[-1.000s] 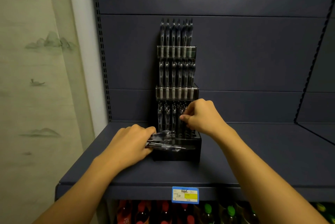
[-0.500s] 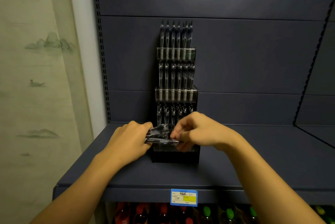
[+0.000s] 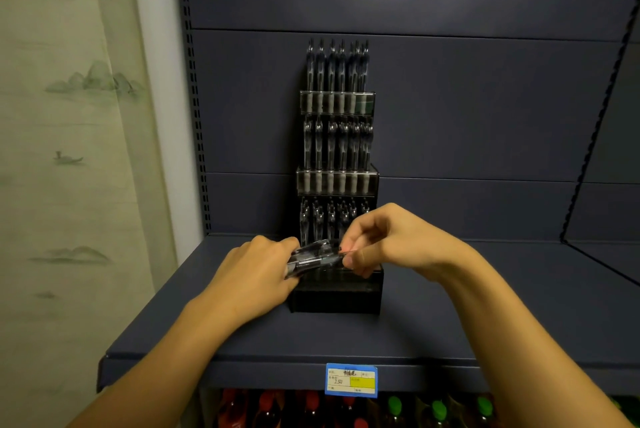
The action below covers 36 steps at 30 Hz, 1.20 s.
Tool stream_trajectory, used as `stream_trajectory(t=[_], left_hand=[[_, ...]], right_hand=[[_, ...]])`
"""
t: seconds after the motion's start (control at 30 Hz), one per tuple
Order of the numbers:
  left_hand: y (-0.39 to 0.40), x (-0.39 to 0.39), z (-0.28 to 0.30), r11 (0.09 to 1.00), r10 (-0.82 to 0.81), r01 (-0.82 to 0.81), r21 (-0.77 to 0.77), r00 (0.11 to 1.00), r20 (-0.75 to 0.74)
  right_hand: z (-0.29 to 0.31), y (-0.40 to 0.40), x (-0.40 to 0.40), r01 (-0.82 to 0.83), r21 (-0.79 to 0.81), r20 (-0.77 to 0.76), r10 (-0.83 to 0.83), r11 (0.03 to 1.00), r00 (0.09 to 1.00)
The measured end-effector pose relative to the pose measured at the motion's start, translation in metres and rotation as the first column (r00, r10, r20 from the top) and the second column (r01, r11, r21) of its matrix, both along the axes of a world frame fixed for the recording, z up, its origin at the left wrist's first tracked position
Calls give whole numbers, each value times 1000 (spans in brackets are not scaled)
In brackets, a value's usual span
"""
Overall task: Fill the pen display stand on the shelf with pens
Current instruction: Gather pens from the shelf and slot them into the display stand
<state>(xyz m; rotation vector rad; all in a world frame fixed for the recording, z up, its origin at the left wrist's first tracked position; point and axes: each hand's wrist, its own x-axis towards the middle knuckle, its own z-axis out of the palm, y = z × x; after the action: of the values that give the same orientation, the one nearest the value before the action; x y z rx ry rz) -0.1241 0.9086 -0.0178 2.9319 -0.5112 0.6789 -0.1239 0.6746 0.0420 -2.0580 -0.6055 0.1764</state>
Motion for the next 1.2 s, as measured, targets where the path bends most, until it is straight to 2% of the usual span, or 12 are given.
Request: stream_trajectory(t=[0.1, 0.2, 0.33, 0.53, 0.67, 0.77, 1.2], left_hand=[[-1, 2, 1, 1000, 3, -3, -4, 1000, -8], [4, 3, 0, 1000, 8, -8, -17, 1000, -14], [9, 3, 0, 1000, 0, 0, -7, 1000, 6], [5, 5, 0, 1000, -13, 12, 6, 1000, 18], [3, 6, -1, 1000, -16, 16, 14, 1000, 11], [3, 5, -2, 1000, -12, 12, 18, 1000, 4], [5, 0, -2, 1000, -5, 5, 11, 1000, -14]], right_hand=[[0, -8, 3, 25, 22, 31, -25, 999, 999], [1, -21, 6, 66, 166, 59, -76, 984, 995], [8, -35, 12, 110, 458, 44, -147, 882, 988], [12, -29, 18, 163, 592, 94, -269, 789, 959], [9, -21, 30, 307, 526, 178, -456, 793, 872], [4, -16, 38, 388, 446, 237, -524, 807, 818], [-15, 6, 43, 489, 174, 367, -517, 855, 773]])
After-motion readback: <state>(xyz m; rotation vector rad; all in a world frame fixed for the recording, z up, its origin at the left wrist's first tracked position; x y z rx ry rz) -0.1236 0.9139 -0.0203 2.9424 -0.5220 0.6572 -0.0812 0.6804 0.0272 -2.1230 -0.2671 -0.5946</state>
